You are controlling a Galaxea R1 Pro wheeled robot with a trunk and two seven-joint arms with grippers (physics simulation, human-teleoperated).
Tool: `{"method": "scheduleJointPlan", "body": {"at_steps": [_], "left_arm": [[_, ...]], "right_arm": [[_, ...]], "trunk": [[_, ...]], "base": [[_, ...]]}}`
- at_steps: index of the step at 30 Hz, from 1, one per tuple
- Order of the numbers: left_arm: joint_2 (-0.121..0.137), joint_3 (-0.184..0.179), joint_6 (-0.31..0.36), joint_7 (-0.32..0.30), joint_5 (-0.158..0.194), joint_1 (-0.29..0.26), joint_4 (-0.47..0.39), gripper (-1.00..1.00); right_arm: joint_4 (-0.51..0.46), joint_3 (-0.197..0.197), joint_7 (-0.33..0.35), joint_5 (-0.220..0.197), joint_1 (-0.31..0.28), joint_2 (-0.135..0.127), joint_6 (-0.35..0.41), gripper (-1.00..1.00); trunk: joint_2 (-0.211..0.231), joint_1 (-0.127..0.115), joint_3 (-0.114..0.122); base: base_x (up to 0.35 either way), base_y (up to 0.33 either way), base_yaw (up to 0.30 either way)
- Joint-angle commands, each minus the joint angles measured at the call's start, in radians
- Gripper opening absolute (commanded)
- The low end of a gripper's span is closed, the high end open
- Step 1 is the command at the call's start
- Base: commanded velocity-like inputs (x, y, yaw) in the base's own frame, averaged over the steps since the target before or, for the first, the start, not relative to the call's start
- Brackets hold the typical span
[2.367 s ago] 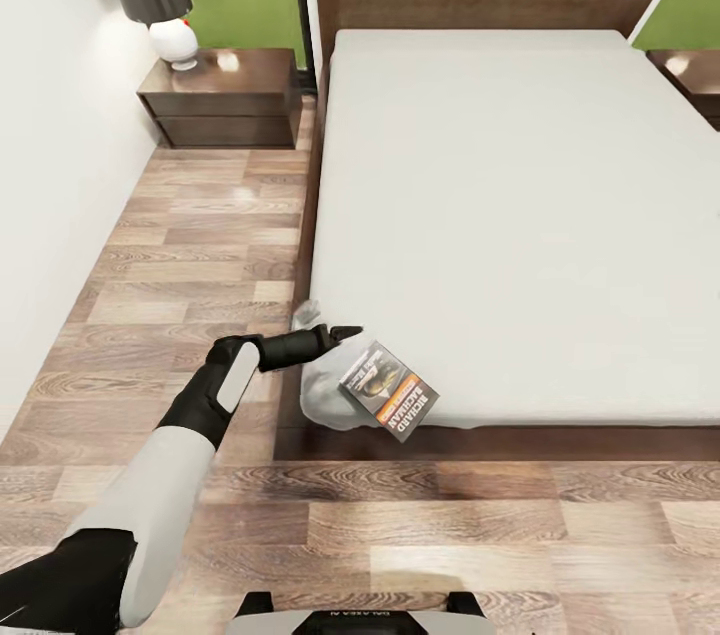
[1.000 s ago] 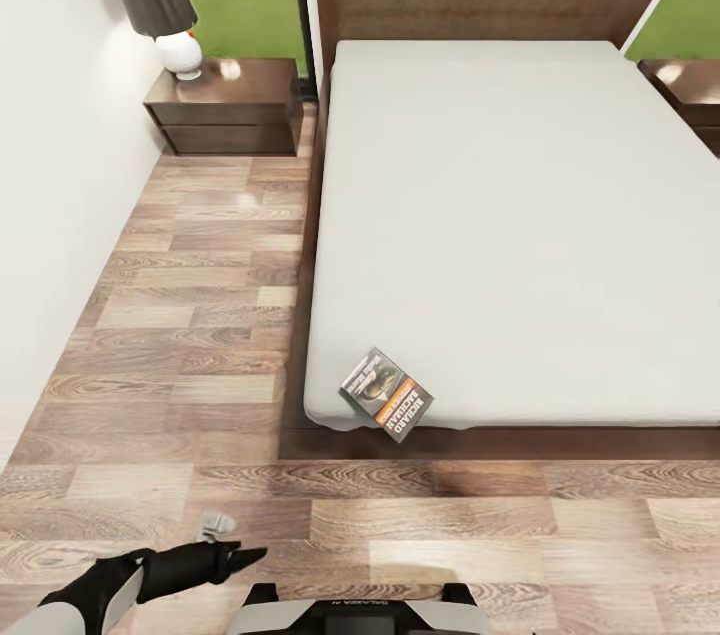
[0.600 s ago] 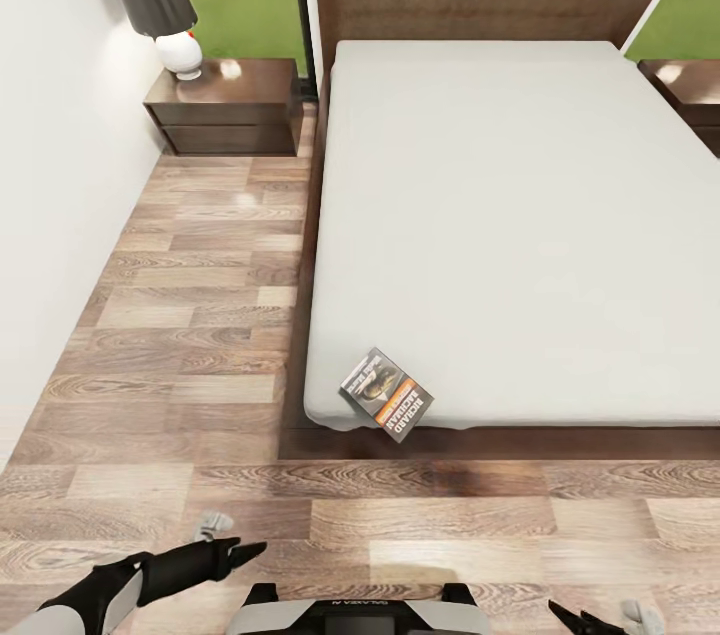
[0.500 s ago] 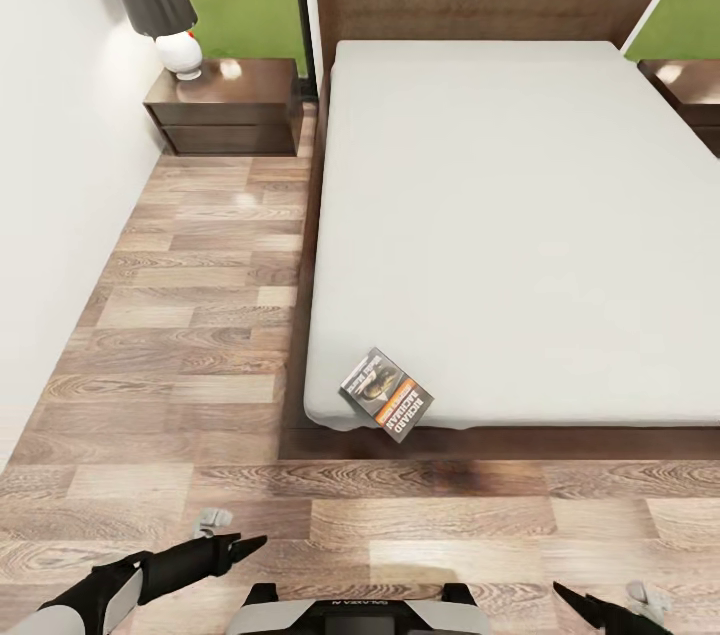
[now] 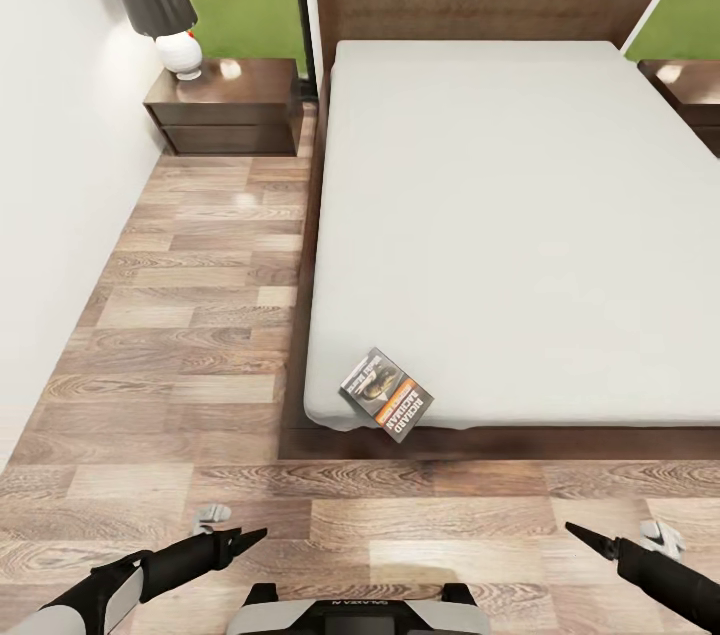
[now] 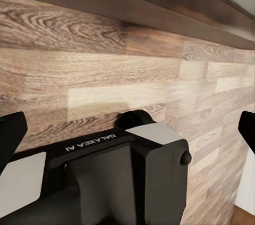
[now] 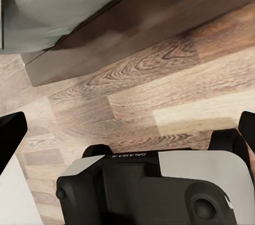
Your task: In the bedroom, move the book from the bed onto either nightstand, and place the two sandals side by side next to the bed.
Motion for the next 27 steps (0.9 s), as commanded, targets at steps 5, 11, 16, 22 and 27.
{"method": "scheduleJointPlan", "body": {"at_steps": [5,11,16,22,27], "left_arm": [[-0.006,-0.001,0.004,-0.003,0.004,0.000,0.000,1.00],[-0.012,-0.001,0.004,-0.002,0.004,0.000,0.001,1.00],[-0.013,-0.001,0.004,-0.002,0.005,0.000,0.002,1.00],[-0.014,-0.001,0.004,-0.002,0.005,0.000,0.003,1.00],[-0.014,-0.001,0.004,-0.002,0.005,0.000,0.002,1.00]], "right_arm": [[0.001,-0.002,-0.001,0.003,-0.001,0.077,-0.005,1.00],[0.005,-0.003,-0.008,0.005,-0.001,0.134,-0.081,1.00],[0.014,-0.007,-0.050,0.002,-0.001,0.149,-0.139,1.00],[0.023,-0.012,-0.081,-0.028,-0.001,0.156,-0.152,1.00],[0.024,-0.004,-0.084,-0.143,-0.001,0.166,-0.149,1.00]], "trunk": [[0.000,0.000,-0.001],[0.000,0.000,-0.001],[0.000,0.000,-0.001],[0.000,0.000,-0.001],[0.000,0.000,-0.001]], "base": [[0.000,0.000,0.000],[0.000,0.000,0.000],[0.000,0.000,0.000],[0.000,0.000,0.000],[0.000,0.000,0.000]]}}
